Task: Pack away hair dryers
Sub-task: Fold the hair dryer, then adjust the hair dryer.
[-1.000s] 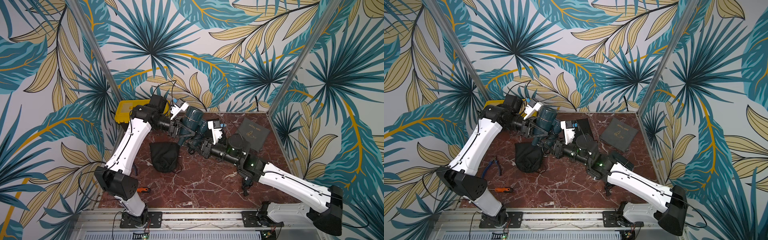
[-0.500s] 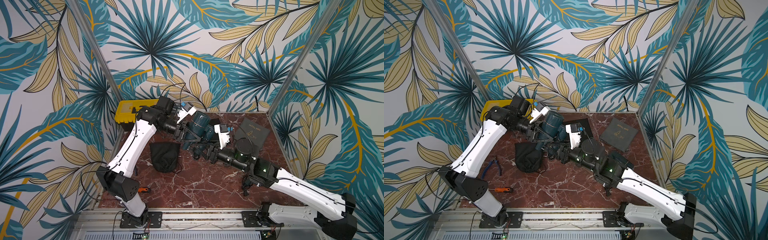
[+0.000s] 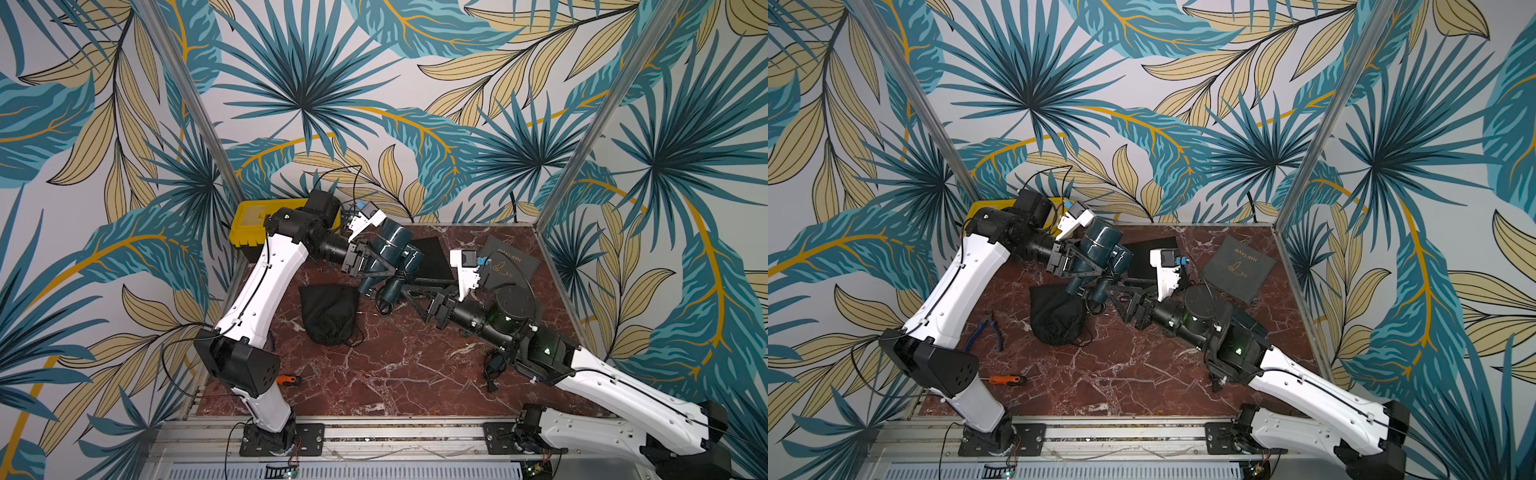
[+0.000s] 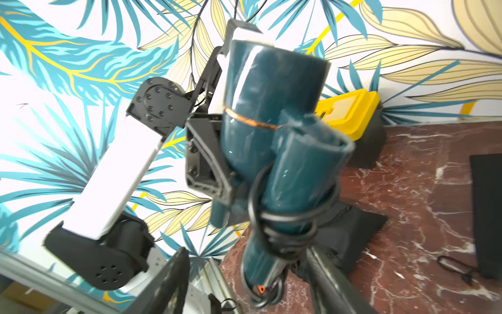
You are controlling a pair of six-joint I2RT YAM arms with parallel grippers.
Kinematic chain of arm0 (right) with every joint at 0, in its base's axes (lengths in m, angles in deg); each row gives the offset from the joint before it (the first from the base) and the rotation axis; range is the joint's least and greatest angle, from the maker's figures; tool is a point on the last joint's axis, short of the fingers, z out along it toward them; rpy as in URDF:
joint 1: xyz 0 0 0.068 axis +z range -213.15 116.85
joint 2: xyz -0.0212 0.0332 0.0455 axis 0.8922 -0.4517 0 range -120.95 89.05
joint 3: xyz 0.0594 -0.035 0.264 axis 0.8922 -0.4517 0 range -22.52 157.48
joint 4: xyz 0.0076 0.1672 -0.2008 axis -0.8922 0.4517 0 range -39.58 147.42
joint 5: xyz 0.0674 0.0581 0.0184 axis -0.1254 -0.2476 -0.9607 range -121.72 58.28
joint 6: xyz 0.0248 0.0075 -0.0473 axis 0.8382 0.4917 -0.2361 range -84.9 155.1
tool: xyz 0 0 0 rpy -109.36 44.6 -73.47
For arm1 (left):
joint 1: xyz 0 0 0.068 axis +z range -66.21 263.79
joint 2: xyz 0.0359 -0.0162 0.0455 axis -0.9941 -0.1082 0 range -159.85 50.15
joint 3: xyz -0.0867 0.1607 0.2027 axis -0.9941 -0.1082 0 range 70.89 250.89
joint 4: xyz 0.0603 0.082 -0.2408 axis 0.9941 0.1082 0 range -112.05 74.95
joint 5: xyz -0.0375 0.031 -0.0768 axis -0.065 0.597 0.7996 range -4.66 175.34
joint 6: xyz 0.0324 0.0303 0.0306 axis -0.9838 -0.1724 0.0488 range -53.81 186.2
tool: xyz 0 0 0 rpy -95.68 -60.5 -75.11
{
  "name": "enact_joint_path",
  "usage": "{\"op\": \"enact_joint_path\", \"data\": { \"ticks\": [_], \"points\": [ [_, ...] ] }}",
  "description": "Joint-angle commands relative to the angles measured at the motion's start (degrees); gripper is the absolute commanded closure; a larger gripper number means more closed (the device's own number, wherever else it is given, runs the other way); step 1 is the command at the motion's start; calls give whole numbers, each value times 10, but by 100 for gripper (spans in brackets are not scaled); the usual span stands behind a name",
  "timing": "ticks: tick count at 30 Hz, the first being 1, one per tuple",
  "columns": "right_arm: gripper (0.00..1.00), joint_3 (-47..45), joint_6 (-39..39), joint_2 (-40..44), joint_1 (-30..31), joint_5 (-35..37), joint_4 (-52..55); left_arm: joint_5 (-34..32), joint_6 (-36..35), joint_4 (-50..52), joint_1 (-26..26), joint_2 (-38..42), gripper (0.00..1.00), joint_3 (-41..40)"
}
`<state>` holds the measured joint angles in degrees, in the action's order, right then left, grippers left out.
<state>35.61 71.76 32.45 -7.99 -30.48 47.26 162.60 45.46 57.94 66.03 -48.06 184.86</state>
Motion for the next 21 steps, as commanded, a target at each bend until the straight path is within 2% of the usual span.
{"op": "enact_joint_path", "data": {
  "ticks": [1,9,21],
  "points": [
    [31,-26,40,-1,2,-30,-31,22,15,-2,10,-9,100,58],
    [32,-84,64,-18,5,5,-137,66,33,-6,13,-19,100,76],
    [36,-39,36,-76,5,2,-176,95,38,-14,13,-7,100,50]
  ]
}}
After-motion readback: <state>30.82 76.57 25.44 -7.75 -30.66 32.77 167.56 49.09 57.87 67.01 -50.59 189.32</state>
